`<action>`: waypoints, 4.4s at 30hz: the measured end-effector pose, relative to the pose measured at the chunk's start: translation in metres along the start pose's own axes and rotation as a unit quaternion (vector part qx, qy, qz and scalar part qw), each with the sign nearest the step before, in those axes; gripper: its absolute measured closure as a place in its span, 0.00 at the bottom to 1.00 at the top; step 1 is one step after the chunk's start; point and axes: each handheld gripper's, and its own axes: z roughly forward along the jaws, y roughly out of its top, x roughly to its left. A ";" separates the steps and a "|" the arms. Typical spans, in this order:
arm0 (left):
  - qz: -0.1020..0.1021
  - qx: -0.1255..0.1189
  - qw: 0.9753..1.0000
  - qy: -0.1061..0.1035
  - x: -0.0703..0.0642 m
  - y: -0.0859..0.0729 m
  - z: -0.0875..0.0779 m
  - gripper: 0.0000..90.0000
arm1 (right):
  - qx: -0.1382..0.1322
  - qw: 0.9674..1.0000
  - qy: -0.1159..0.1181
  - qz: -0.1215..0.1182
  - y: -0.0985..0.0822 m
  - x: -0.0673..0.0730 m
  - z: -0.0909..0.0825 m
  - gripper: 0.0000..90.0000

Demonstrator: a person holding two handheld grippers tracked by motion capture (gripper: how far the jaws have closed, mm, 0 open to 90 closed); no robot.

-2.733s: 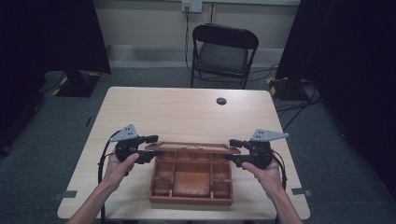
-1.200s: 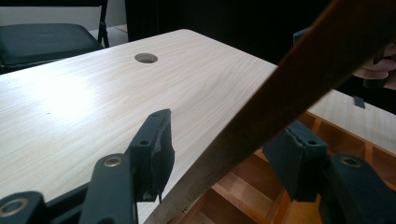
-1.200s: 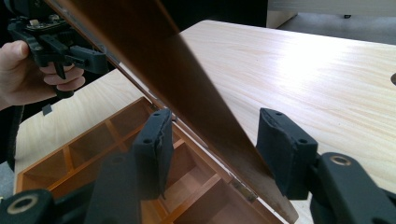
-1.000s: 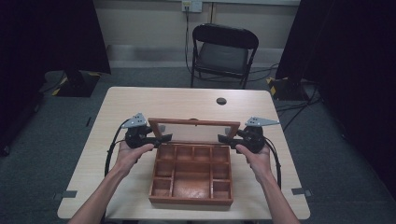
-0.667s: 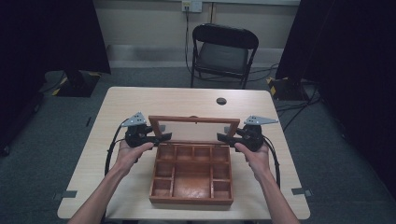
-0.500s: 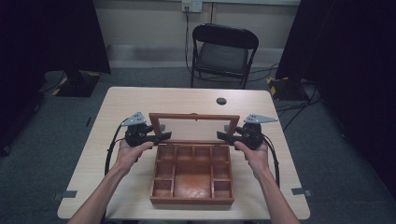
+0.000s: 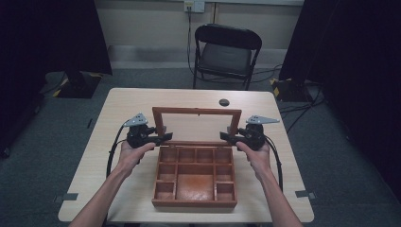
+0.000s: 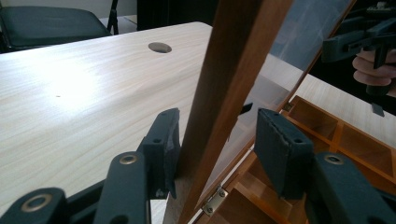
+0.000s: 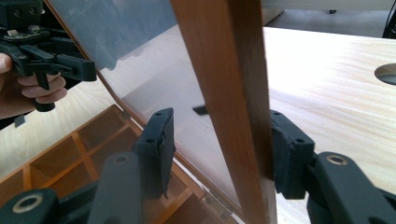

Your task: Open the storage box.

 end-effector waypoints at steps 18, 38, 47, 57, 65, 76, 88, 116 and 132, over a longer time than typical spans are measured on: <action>-0.009 0.000 1.000 0.011 0.007 -0.006 0.008 0.56 | 0.002 1.000 -0.016 0.011 -0.007 -0.007 0.013 0.53; -0.042 0.009 0.999 0.018 0.018 -0.018 0.017 0.56 | 0.007 0.999 -0.035 0.024 -0.013 -0.017 0.024 0.49; -0.063 0.015 0.998 0.009 0.024 -0.020 0.023 0.51 | 0.008 0.998 -0.040 0.039 -0.016 -0.022 0.032 0.45; -0.074 0.041 0.996 0.005 0.029 -0.026 0.032 0.42 | 0.028 0.997 -0.036 0.065 -0.022 -0.029 0.039 0.39; -0.087 0.054 0.995 0.006 0.031 -0.029 0.038 0.35 | 0.036 0.995 -0.036 0.081 -0.026 -0.033 0.046 0.31; -0.109 0.063 0.992 0.009 0.039 -0.037 0.036 0.34 | 0.056 0.993 -0.049 0.092 -0.031 -0.037 0.050 0.25; -0.129 0.071 0.989 0.005 0.044 -0.040 0.038 0.33 | 0.075 0.990 -0.061 0.100 -0.036 -0.038 0.055 0.24; -0.148 0.083 0.985 0.030 0.049 -0.039 0.025 0.27 | 0.094 0.986 -0.072 0.119 -0.037 -0.043 0.045 0.24; -0.096 0.084 0.990 0.057 0.035 -0.037 -0.011 0.26 | 0.077 0.988 -0.089 0.097 -0.043 -0.034 -0.004 0.24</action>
